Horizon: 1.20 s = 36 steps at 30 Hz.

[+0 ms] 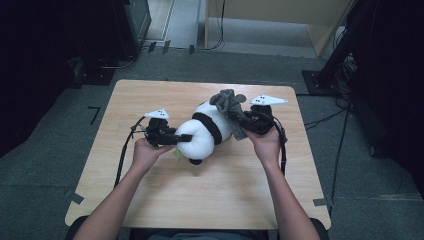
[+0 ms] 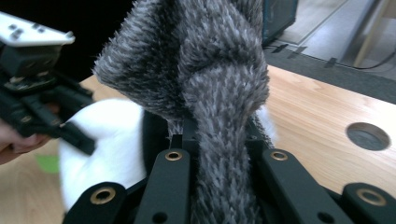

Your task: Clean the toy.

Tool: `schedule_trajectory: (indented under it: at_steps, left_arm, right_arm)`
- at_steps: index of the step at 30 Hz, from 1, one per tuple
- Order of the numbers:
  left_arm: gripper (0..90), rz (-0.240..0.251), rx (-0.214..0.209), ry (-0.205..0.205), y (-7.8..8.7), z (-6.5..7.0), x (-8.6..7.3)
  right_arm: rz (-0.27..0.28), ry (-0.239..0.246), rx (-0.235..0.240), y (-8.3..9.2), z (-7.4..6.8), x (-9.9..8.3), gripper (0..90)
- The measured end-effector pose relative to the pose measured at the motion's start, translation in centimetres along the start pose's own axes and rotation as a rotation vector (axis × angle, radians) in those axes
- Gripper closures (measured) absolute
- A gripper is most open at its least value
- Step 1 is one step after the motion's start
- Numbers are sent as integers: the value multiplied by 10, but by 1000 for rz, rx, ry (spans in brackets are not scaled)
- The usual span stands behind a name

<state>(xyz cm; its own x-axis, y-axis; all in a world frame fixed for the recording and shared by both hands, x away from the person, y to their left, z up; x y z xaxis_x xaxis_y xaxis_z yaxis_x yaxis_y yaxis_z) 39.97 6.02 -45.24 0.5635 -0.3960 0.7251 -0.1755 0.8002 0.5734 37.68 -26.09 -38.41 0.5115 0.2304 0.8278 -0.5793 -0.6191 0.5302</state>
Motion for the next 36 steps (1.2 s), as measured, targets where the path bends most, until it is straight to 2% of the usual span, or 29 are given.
schedule_trajectory:
  at_steps: [2,6,12,17,21,23,25,29,36]
  left_arm:
    - [591,19,13,20,1,2,3]
    - [588,53,72,38,2,8,5]
    - [584,106,116,89,3,11,7]
    - [582,127,128,111,0,15,8]
    - [582,140,151,140,-4,18,7]
    - [582,144,149,154,-5,18,6]
    - [582,140,163,157,-6,19,6]
    - [582,152,172,180,-6,18,6]
    - [579,157,172,212,-4,14,4]
  right_arm:
    - [-11,13,5,-1,-7,1,800]
    - [-23,35,13,-3,-21,1,799]
    - [-46,56,39,-14,-39,-4,799]
    - [-89,83,44,-33,-53,-15,797]
    - [-86,101,34,-41,-62,-20,797]
    - [-83,90,47,-43,-66,-22,798]
    - [-87,99,60,-47,-71,-25,799]
    - [-104,138,79,-56,-84,-31,799]
    - [-103,181,112,-70,-101,-46,803]
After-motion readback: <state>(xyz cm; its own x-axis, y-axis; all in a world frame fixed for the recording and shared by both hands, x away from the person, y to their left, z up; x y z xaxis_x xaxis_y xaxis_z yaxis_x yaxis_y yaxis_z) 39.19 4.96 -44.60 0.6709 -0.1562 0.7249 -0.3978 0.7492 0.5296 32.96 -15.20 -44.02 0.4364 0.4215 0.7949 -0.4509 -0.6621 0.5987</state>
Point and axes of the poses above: each handheld gripper's, and its own axes: y roughly backward along the jaws, x roughly out of its top, z roughly to its right, the point moved 1 cm from there along -y, roughly forward along the jaws, and after that the axes turned 6 degrees about -z, right-handed, at the moved point
